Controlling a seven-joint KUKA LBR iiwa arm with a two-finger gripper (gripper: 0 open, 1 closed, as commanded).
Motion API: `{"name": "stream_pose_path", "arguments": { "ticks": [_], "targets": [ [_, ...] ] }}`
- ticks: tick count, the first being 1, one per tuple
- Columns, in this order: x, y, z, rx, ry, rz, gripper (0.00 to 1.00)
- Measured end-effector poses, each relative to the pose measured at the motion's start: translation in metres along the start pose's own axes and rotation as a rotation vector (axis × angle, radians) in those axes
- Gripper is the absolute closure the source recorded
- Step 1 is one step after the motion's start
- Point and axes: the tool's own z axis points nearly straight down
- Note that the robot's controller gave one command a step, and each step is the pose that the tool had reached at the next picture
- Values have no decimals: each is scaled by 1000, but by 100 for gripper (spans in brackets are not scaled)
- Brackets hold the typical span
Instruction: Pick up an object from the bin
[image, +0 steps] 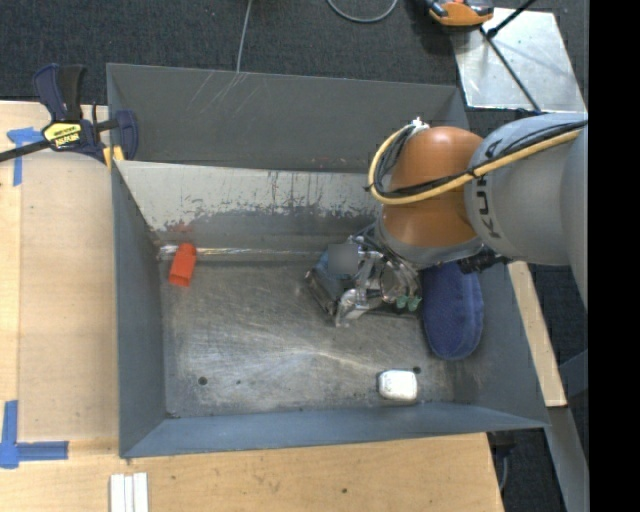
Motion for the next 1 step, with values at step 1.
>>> {"name": "stream_pose_path", "arguments": {
  "ticks": [1],
  "targets": [
    [2, 0, 3, 1, 7, 0, 0]
  ]
}}
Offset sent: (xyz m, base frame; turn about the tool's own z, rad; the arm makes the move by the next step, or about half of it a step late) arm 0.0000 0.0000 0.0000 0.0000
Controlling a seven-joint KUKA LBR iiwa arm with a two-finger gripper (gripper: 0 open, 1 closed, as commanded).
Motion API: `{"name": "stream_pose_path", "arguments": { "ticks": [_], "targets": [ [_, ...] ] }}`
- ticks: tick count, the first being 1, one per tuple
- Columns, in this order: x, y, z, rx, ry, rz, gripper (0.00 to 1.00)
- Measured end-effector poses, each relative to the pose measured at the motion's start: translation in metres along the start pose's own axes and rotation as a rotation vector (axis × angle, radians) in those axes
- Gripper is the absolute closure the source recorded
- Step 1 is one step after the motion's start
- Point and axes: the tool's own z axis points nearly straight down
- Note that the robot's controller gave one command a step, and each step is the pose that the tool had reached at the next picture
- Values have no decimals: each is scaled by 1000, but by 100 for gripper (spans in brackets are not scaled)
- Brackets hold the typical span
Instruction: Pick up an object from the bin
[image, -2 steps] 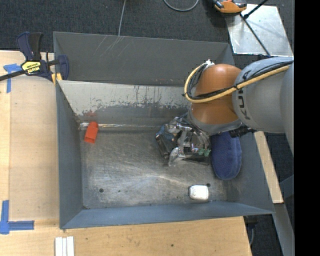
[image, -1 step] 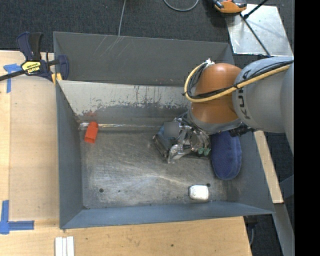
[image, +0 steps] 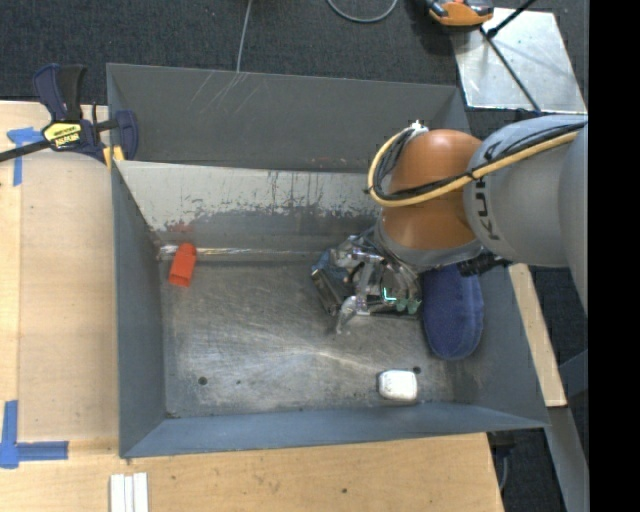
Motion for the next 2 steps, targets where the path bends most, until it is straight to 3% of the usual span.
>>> {"name": "stream_pose_path", "arguments": {
  "ticks": [1, 2],
  "targets": [
    [-2, 0, -3, -1, -6, 1, 100],
    [-11, -28, -132, 5, 16, -36, 100]
  ]
}}
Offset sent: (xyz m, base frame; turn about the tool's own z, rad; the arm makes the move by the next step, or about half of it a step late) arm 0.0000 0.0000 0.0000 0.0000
